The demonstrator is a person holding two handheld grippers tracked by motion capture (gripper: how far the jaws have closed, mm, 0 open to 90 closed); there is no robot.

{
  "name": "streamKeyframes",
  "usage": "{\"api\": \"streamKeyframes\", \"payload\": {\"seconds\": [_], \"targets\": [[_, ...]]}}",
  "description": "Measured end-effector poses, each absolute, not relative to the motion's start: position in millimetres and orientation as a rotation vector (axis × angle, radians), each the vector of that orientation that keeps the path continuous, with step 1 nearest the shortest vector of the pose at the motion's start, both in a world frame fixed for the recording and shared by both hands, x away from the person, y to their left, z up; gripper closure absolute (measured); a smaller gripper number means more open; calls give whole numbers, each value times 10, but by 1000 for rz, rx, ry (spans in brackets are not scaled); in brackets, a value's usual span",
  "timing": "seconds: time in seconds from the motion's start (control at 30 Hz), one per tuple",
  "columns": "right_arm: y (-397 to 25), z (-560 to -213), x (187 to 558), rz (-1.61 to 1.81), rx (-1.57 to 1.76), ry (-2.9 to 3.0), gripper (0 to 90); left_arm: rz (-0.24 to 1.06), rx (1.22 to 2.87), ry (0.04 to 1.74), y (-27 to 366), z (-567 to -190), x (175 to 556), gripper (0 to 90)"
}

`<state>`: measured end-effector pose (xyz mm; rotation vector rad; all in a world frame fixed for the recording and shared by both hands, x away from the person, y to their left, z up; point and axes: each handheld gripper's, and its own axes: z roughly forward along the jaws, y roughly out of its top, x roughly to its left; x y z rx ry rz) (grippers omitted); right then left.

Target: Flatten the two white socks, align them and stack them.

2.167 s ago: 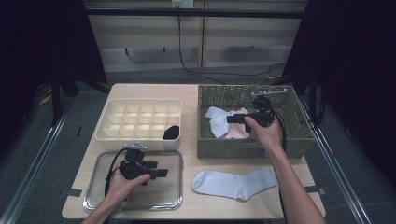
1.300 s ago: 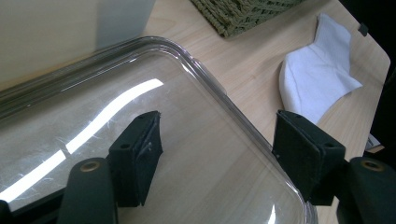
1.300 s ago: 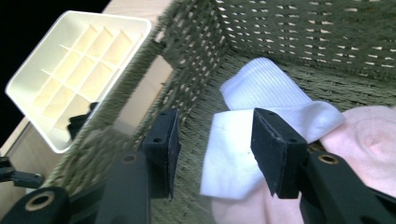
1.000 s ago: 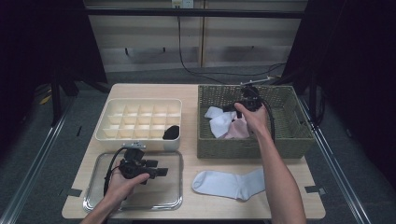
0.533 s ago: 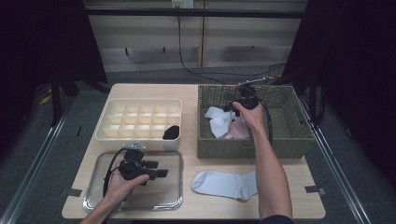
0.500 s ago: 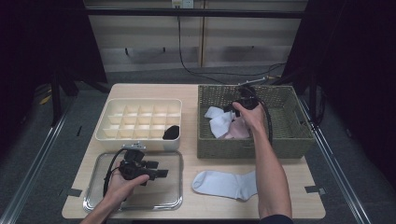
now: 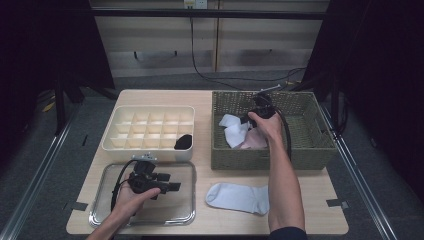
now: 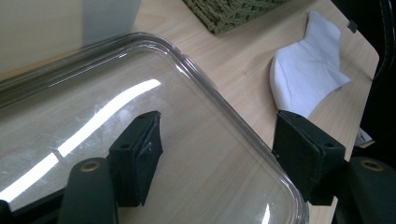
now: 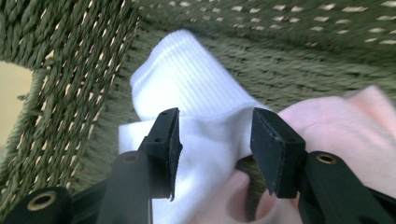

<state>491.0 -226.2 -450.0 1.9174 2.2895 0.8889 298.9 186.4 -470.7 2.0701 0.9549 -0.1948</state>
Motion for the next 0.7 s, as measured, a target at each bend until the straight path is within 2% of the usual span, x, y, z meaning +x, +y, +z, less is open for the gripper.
{"api": "streamKeyframes", "payload": {"seconds": [0.1,0.33,0.4,0.63,0.7], "targets": [[-2237,-4528,4911,860,1927,2309,471,-197,2064,958,1871,-4708,2992,325],[-2142,-4589,4908,836,1916,2409,484,-208,2059,975,1884,-4728,3007,325],[-2128,-4603,4901,830,1926,2432,527,-207,2058,976,1879,-4733,3009,325],[-2125,-4619,4904,818,1927,2474,856,-203,2053,986,1905,-4736,3020,325],[-2119,-4609,4900,827,1921,2475,873,-209,2052,990,1897,-4748,3022,325]]}}
